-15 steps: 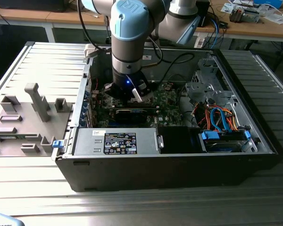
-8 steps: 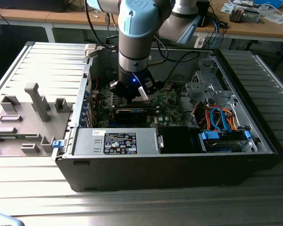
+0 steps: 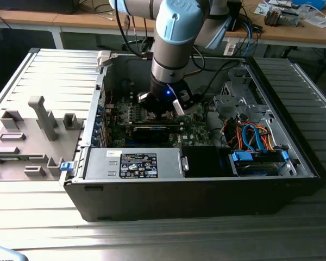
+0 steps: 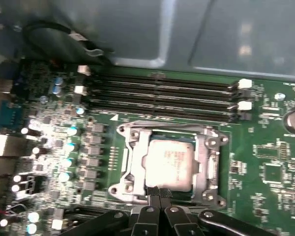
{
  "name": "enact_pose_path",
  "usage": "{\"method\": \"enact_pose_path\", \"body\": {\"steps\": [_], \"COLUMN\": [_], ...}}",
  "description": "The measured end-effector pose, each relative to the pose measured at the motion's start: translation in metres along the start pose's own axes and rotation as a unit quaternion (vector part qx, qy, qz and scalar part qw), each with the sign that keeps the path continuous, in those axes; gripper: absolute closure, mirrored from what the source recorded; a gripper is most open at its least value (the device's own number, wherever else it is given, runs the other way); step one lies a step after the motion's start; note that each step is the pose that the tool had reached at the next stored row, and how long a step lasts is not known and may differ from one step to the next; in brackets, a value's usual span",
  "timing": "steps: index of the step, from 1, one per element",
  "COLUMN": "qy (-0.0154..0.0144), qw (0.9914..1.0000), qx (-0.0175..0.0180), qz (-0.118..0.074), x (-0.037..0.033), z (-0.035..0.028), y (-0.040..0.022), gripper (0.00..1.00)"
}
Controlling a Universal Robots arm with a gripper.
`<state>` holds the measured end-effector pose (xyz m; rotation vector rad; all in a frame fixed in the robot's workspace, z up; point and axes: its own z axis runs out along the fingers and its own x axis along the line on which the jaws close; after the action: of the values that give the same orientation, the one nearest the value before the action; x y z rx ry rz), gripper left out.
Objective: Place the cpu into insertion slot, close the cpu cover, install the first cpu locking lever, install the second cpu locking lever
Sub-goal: 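Install the second cpu locking lever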
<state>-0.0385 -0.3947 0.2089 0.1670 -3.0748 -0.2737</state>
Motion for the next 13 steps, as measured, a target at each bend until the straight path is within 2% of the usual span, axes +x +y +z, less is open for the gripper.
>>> {"method": "enact_pose_path", "body": {"steps": [2, 3, 4, 5, 6, 7, 8, 11, 12, 13], "qy": [0.0012, 0.0020, 0.0024, 0.0032, 0.0037, 0.0044, 0.0053, 0.0065, 0.0069, 0.0071], "qw": [0.99997, 0.99989, 0.99982, 0.99966, 0.99953, 0.99929, 0.99889, 0.99825, 0.99805, 0.99793], "qx": [0.0073, 0.0146, 0.0187, 0.0259, 0.0305, 0.0375, 0.0466, 0.0586, 0.0620, 0.0638], "qz": [0.001, 0.001, 0.001, 0.002, 0.002, 0.002, 0.003, 0.004, 0.004, 0.004], "x": [-0.0034, -0.0046, -0.0049, -0.0052, -0.0055, -0.0058, -0.0063, -0.0073, -0.0076, -0.0076], "z": [0.0009, 0.0015, 0.0017, 0.0014, 0.0012, 0.0007, 0.0000, -0.0005, -0.0016, -0.0030], "y": [0.0054, 0.0105, 0.0127, 0.0156, 0.0175, 0.0203, 0.0246, 0.0329, 0.0358, 0.0370], "gripper": [0.89, 0.89, 0.89, 0.89, 0.89, 0.89, 0.89, 0.89, 0.89, 0.89]}}
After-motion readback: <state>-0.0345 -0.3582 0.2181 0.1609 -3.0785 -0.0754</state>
